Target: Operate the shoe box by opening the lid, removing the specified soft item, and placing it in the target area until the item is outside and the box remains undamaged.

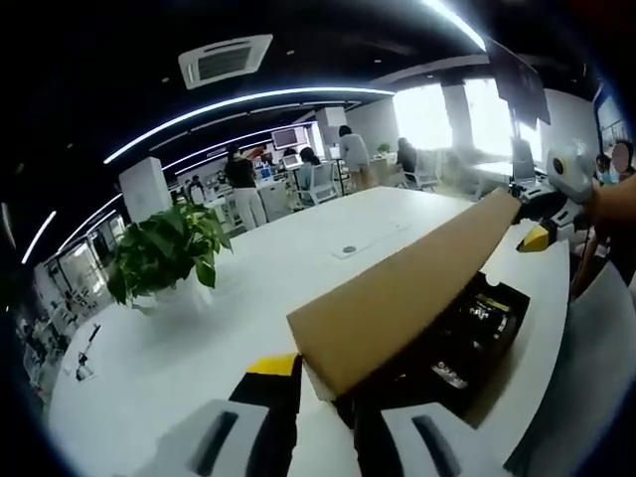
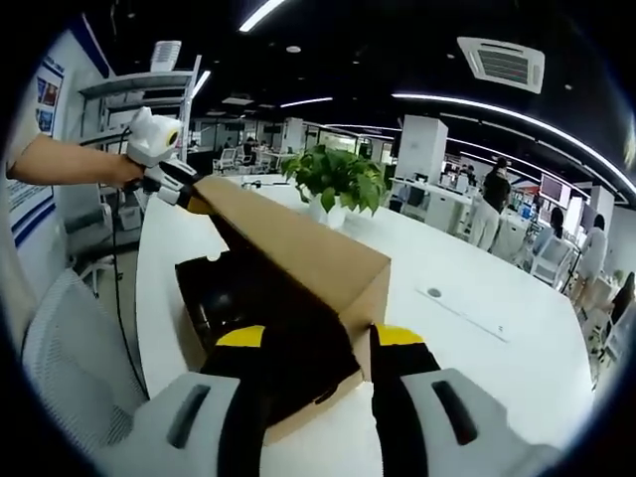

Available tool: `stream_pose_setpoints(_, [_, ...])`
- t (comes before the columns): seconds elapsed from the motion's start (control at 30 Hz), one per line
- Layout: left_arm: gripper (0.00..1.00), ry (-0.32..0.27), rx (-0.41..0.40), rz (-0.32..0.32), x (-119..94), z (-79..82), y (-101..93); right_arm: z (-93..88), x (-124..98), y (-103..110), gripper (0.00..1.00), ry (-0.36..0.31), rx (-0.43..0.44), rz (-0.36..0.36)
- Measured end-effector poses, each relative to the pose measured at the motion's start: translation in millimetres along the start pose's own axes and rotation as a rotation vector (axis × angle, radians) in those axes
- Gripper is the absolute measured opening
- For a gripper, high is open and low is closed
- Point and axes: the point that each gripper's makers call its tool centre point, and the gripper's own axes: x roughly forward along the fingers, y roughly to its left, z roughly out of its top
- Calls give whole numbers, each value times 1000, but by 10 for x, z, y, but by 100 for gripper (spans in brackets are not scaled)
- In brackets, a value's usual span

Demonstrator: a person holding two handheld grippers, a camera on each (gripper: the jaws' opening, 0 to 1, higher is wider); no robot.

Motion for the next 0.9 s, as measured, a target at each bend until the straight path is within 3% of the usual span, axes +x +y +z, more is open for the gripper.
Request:
stream_pose_setpoints(0.37, [8,17,-33,36,88,70,148,17,29,-110,28,-1,-19,-41])
stream_pose_setpoints(0.67, [7,15,-54,49,169,121,250,-401,0,-330,14,95,-19,-132])
stream_pose_setpoints(0.9, [7,7,-61,44,242,156,314,-563,38,-385,10,131,-14,-141])
